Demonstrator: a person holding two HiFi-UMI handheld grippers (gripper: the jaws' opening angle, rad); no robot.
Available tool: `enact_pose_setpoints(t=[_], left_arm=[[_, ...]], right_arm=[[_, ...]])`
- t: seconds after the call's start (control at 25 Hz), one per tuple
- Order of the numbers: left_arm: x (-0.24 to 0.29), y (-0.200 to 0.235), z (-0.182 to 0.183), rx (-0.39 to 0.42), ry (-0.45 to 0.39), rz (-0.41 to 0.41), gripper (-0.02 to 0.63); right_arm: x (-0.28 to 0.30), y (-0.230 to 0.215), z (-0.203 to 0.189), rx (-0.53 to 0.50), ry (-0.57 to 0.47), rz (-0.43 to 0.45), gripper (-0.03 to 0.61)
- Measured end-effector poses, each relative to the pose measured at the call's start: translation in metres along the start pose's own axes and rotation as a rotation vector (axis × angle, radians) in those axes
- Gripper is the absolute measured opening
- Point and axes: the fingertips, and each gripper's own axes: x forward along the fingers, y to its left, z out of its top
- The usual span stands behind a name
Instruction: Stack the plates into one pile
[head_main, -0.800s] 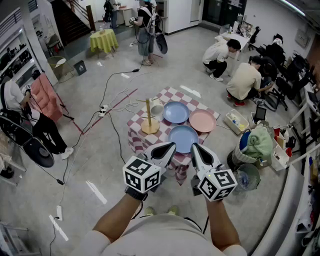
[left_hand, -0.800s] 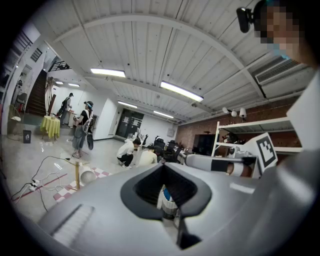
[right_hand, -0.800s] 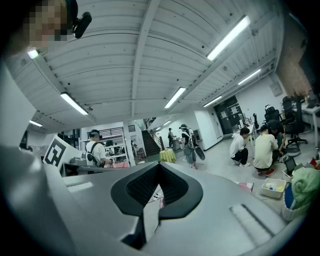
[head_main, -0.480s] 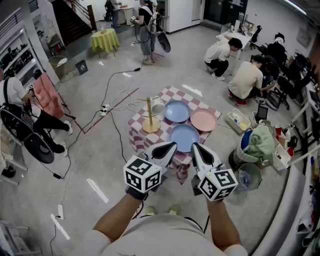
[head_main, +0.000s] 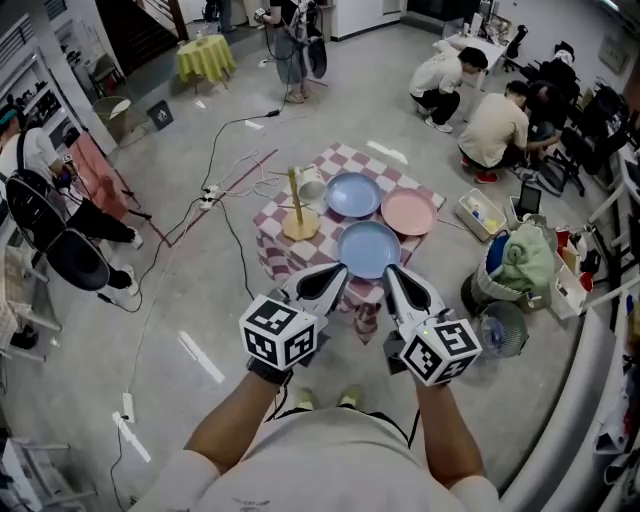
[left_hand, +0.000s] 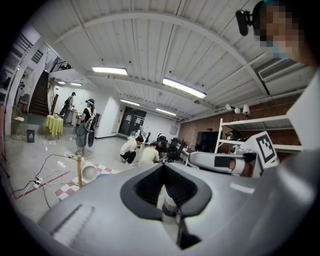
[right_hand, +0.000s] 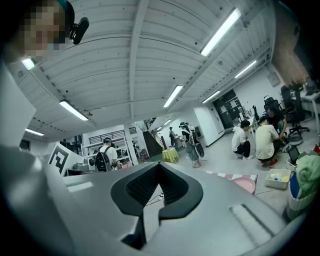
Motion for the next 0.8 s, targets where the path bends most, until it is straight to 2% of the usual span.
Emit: enact_pose_setpoints(t=[0.48, 0.8], left_arm=[[0.027, -0.006, -0.036, -0.006, 0.037, 0.056, 0.006], [0.05, -0.008, -0.058, -0.006, 0.08, 0.065, 0.006]], right_arm=[[-0.014, -0.042, -0.026, 0.061, 0.052, 0.002, 0.009], [-0.016, -0.076, -0.039, 0.106, 0.071, -0.03, 0.009]])
